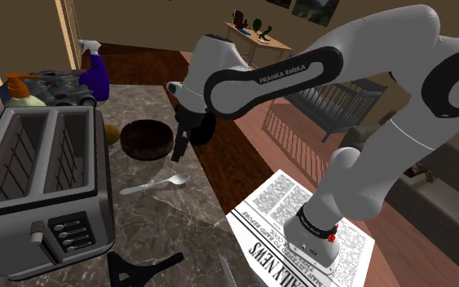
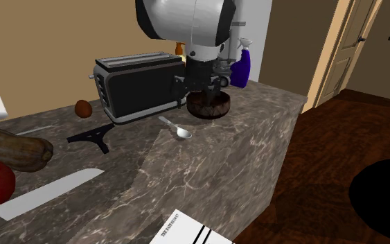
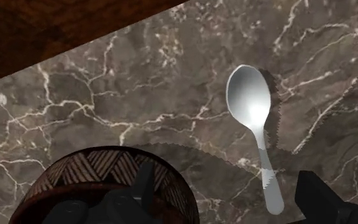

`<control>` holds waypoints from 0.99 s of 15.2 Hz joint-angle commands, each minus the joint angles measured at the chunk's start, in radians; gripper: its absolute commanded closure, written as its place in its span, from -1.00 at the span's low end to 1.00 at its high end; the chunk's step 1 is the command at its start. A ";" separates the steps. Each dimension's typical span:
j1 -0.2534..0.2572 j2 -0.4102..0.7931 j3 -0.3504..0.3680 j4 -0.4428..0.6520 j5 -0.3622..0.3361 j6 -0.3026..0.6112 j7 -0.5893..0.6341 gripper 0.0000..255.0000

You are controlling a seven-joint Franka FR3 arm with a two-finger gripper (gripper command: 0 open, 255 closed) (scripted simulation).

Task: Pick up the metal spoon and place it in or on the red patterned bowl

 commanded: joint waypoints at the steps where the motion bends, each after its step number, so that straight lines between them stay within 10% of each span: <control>1: 0.023 0.051 0.015 0.019 0.024 0.033 -0.036 -1.00; 15: 0.077 0.242 0.066 0.059 0.071 0.184 -0.114 -1.00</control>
